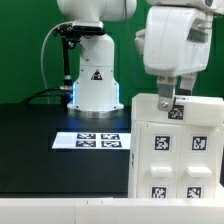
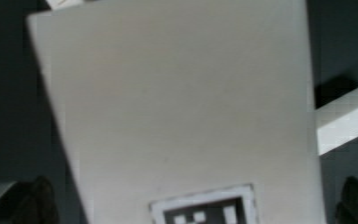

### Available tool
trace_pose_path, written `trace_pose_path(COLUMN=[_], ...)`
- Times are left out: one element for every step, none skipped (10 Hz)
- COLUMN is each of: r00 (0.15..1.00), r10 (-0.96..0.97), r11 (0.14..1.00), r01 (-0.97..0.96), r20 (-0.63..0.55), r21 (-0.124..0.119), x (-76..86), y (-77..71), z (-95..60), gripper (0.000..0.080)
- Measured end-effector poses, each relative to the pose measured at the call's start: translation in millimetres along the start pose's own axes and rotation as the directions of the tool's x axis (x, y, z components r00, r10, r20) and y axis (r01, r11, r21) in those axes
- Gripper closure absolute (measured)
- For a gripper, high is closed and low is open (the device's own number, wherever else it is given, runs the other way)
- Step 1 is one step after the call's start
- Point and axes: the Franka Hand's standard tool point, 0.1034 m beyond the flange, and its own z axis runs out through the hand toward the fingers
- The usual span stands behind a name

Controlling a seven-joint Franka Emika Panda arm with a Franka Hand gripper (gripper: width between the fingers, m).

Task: Assemble cabinet

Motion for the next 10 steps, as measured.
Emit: trace_pose_path(r00=[1.0,1.0,0.993,0.982,0.971,0.939,0.895,0.821,0.691,0.563], r10=[0.009,0.017,0.116,0.189,0.24,0.344,0.446,0.571,0.722,0.826], r11=[1.0,1.0,0.993,0.982,0.971,0.939,0.895,0.821,0.691,0.563], r01=[-0.009,-0.017,-0.116,-0.189,-0.24,-0.344,-0.446,-0.571,-0.722,-0.826], r20=[0.001,0.002,0.002,0.002,0.002,0.002,-0.003,-0.011,-0.011,-0.01], r21=[0.0,0.0,0.0,0.0,0.001,0.0,-0.002,-0.001,0.002,0.003], x=[-0.7,-1.2,-1.2,-1.3,-1.3,-1.2,-0.7,-0.9,-0.5,0.9], y=[0.5,0.8,0.7,0.7,0.7,0.6,0.3,-0.9,-1.5,-2.4], z=[0.0,0.3,0.6,0.7,0.7,0.7,0.6,0.8,0.8,0.7], gripper=[0.0002,0.0143,0.0248,0.0248,0.0247,0.0247,0.0247,0.0247,0.0247,0.0247])
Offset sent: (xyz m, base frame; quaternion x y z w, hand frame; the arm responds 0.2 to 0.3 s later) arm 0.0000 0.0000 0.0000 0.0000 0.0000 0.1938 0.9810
